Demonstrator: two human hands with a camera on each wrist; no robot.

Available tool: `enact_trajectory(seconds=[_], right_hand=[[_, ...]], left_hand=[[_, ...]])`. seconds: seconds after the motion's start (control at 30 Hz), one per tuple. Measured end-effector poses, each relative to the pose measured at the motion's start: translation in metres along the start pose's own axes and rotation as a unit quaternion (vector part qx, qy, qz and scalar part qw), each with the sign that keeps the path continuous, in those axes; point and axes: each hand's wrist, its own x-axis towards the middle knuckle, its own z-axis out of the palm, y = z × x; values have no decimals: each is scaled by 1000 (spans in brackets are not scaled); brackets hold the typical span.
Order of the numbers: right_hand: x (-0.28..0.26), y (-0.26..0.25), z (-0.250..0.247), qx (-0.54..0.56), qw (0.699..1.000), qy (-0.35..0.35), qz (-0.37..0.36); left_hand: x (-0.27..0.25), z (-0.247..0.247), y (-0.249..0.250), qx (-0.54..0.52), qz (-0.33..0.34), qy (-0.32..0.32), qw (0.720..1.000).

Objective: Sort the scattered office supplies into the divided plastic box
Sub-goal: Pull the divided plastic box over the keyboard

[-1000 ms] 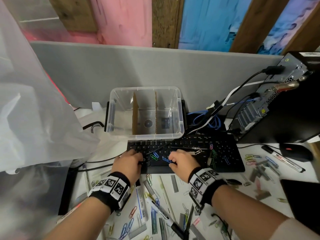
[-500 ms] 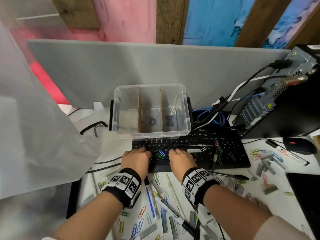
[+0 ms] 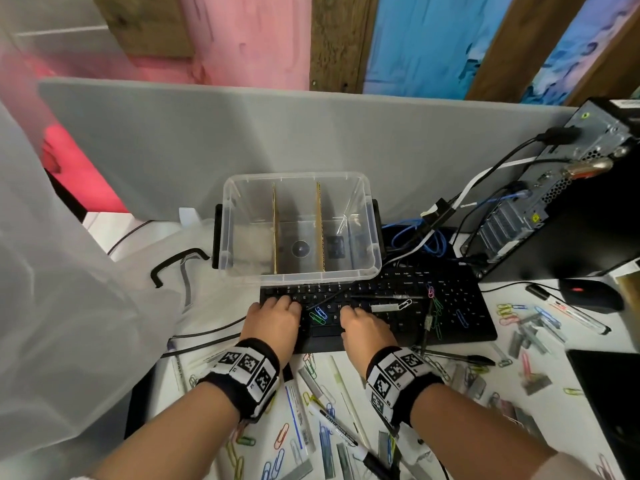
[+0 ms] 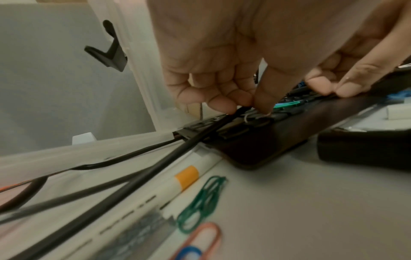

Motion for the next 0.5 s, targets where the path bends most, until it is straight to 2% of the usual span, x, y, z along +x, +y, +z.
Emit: enact_trajectory(seconds=[0.1, 0.2, 0.33, 0.5], right_hand=[[0, 0, 0, 7, 1000, 3, -8], [-1, 1, 1, 18, 1000, 14, 0], [1, 5, 1, 36, 999, 7, 4], [2, 9, 0, 76, 997, 3, -3]], left_hand=[[-4, -4, 7, -1, 0, 6, 1000], [-6, -8, 13, -45, -7, 11, 999], [-5, -8, 17, -98, 16, 5, 995], [0, -6, 23, -72, 53, -1, 996]])
